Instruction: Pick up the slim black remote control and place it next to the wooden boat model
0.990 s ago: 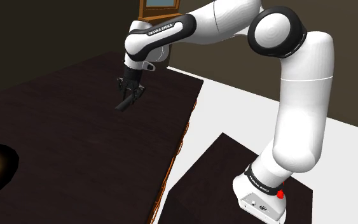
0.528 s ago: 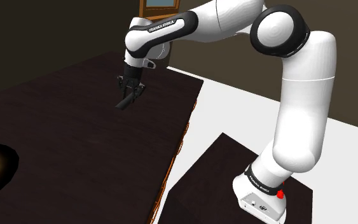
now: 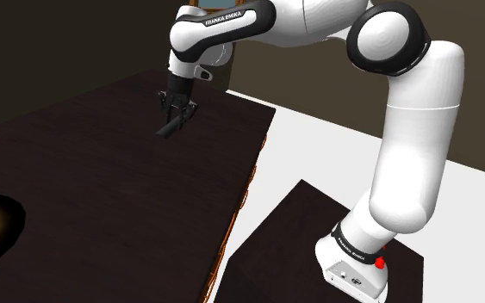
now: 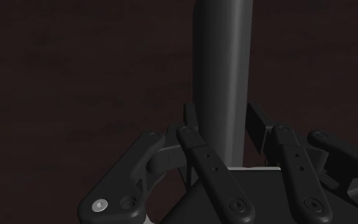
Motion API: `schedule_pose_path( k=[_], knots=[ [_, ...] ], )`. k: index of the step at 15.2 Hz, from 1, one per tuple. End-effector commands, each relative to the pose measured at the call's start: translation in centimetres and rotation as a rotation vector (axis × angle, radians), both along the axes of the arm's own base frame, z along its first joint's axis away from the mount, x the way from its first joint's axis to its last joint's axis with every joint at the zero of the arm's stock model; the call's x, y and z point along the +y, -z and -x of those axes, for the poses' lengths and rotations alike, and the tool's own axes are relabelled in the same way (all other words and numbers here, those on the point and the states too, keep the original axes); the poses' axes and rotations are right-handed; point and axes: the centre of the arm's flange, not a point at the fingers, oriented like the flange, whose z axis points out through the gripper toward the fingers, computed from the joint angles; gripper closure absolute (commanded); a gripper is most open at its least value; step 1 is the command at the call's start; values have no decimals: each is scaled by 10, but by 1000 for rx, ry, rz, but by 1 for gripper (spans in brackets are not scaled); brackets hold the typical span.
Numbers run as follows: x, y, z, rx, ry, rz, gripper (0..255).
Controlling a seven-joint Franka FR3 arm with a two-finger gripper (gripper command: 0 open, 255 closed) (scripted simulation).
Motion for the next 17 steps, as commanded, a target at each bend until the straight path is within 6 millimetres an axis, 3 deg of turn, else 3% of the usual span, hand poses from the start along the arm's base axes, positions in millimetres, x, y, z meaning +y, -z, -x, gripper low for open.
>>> schedule_pose_path(
  k=[1, 9, 17],
  knots=[
    [0, -11, 0, 0, 0, 0, 255],
    [0, -51, 0, 0, 0, 0, 255],
    [82, -51, 67, 0, 0, 0, 255]
  ],
)
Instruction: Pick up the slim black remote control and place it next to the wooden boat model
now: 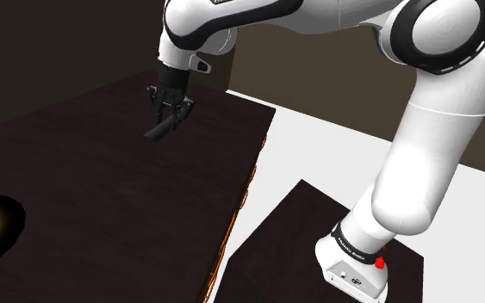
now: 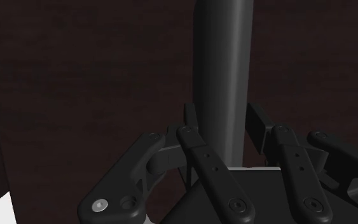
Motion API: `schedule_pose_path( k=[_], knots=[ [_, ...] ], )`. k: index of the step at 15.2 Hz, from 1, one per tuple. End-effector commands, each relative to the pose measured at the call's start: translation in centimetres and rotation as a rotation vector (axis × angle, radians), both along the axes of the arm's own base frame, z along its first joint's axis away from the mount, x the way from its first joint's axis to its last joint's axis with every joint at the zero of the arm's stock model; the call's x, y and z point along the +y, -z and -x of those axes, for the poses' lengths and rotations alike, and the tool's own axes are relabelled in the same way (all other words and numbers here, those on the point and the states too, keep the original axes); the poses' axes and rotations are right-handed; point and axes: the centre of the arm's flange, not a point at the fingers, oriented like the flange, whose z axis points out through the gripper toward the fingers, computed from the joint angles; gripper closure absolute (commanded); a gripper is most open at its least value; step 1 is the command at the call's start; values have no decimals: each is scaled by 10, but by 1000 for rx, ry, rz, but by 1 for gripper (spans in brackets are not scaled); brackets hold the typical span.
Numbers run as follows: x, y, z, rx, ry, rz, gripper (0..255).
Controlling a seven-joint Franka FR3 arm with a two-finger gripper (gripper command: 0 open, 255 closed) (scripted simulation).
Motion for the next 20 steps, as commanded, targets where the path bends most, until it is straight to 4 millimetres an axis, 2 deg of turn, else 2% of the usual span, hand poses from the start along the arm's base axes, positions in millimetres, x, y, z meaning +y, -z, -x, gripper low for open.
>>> schedule_pose_path(
  k=[1, 20],
  knots=[
    [20, 2, 16, -1, 1, 0, 255],
    [214, 2, 175, -1, 1, 0, 255]
  ],
)
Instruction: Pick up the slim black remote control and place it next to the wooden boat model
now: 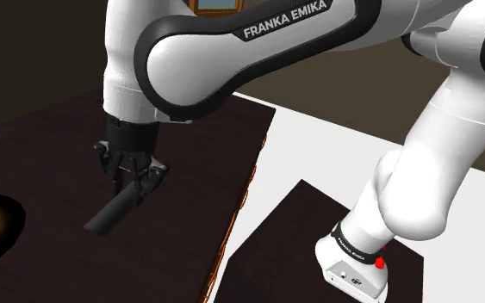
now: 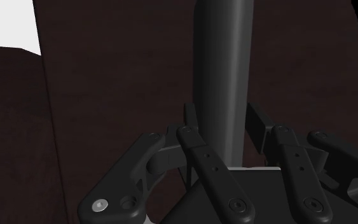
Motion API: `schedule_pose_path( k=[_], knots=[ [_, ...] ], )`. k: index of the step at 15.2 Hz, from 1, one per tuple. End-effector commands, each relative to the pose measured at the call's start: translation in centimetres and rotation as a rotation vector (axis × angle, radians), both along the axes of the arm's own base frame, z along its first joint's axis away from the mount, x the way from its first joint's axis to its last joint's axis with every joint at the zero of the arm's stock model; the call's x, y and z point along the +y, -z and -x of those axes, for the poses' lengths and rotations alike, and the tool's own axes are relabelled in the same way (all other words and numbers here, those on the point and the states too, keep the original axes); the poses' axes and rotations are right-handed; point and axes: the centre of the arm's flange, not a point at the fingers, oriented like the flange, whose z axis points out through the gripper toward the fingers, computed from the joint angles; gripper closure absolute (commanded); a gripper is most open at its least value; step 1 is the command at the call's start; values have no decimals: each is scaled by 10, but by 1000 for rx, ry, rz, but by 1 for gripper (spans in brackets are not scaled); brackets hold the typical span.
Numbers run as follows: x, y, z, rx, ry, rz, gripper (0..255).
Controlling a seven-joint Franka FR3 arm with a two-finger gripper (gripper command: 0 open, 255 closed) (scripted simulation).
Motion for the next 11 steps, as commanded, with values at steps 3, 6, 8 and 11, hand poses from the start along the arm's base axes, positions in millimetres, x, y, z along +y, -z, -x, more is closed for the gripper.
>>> schedule_pose_path(
  k=[3, 6, 8, 11],
  knots=[
    [41, 0, 34, 0, 2, 0, 255],
    [71, 0, 59, 0, 2, 0, 255],
    [77, 5, 63, 0, 2, 0, 255],
    [77, 21, 63, 0, 2, 0, 255]
  ],
)
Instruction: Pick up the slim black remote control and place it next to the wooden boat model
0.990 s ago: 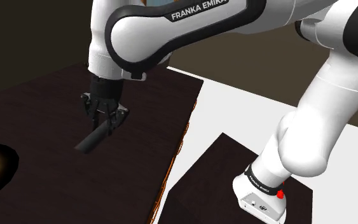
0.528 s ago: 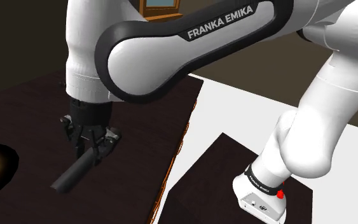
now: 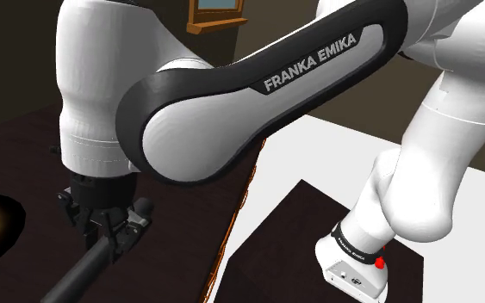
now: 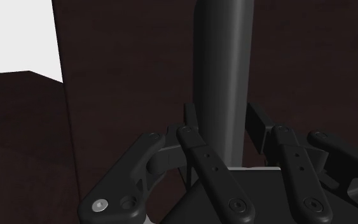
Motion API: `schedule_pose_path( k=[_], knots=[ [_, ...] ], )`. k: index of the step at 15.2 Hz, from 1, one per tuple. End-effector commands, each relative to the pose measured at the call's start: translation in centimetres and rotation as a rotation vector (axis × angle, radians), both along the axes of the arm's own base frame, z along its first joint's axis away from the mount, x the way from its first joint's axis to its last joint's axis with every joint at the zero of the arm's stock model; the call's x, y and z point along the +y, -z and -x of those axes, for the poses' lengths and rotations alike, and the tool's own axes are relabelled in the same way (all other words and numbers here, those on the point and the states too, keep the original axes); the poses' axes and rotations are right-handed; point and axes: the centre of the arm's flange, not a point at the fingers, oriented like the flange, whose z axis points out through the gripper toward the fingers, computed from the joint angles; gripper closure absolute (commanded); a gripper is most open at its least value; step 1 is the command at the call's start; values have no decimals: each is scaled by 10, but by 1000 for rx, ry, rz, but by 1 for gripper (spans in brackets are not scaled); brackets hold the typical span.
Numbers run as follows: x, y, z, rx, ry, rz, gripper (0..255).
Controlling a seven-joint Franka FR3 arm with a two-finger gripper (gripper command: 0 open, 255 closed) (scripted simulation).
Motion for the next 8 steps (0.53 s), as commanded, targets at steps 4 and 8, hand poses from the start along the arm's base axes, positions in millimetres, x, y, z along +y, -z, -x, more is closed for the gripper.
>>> schedule_pose_path(
  k=[4, 8],
  knots=[
    [1, 27, 0, 0, 1, 0, 255],
    [1, 48, 0, 0, 1, 0, 255]
  ],
)
